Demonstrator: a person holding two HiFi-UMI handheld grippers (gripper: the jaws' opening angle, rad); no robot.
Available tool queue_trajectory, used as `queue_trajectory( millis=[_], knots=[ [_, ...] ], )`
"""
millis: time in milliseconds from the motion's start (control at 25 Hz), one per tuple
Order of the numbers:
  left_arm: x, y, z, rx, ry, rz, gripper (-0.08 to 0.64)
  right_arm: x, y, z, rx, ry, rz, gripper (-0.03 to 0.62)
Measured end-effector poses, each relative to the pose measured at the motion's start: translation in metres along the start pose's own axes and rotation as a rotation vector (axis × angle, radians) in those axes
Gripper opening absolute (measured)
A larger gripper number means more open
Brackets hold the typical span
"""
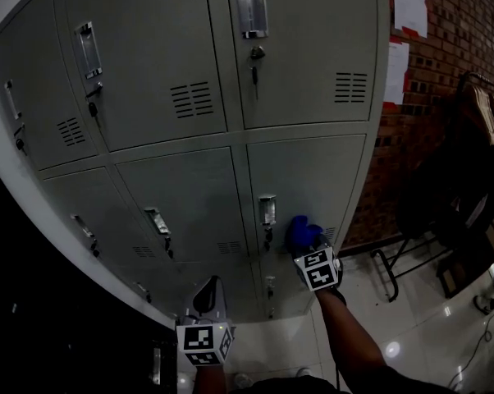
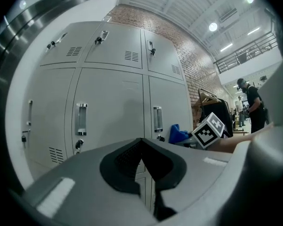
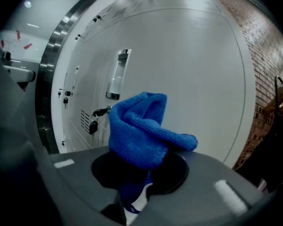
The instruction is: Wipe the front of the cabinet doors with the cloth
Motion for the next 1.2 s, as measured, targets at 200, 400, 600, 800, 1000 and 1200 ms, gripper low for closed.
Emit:
queue_trajectory(
  millis=[200, 400, 600, 800, 1000, 1200],
  knots=[
    [-0.007, -0.012, -0.002, -0.004, 0.006, -0.027, 0.015, 0.008, -0.04, -0.008, -0.018, 0.013, -0.071, 0.08],
    [-0.011, -0.02, -0.001, -0.002, 0.005, -0.037, 0.015, 0.015, -0.07, -0.017, -0.006, 0.022, -0.118, 0.08],
    [-0.01, -0.023, -0.001, -0.002, 0.003, -0.034, 0.015, 0.017, -0.075, -0.019, 0.0, 0.025, -0.13, 0.078],
    [-0.004, -0.017, -0.002, 0.0, 0.004, -0.007, 0.015, 0.008, -0.071, -0.018, 0.049, 0.023, -0.141, 0.08],
    [0.002, -0.01, -0.005, 0.001, 0.01, 0.009, 0.015, -0.031, -0.05, -0.042, 0.182, 0.117, -0.143, 0.08],
    [0.01, 0.007, -0.015, 0.015, 0.03, 0.05, 0.015, -0.073, -0.039, -0.062, 0.145, 0.208, -0.09, 0.081]
  ],
)
Point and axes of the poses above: the fingertips, and each gripper's own axes: x forward along the fingers, y to its right, z out of its underside, the point moved 1 cm from there along -x, backward along the fingers, and after that the axes turned 7 degrees about z, right-handed, at the moved point
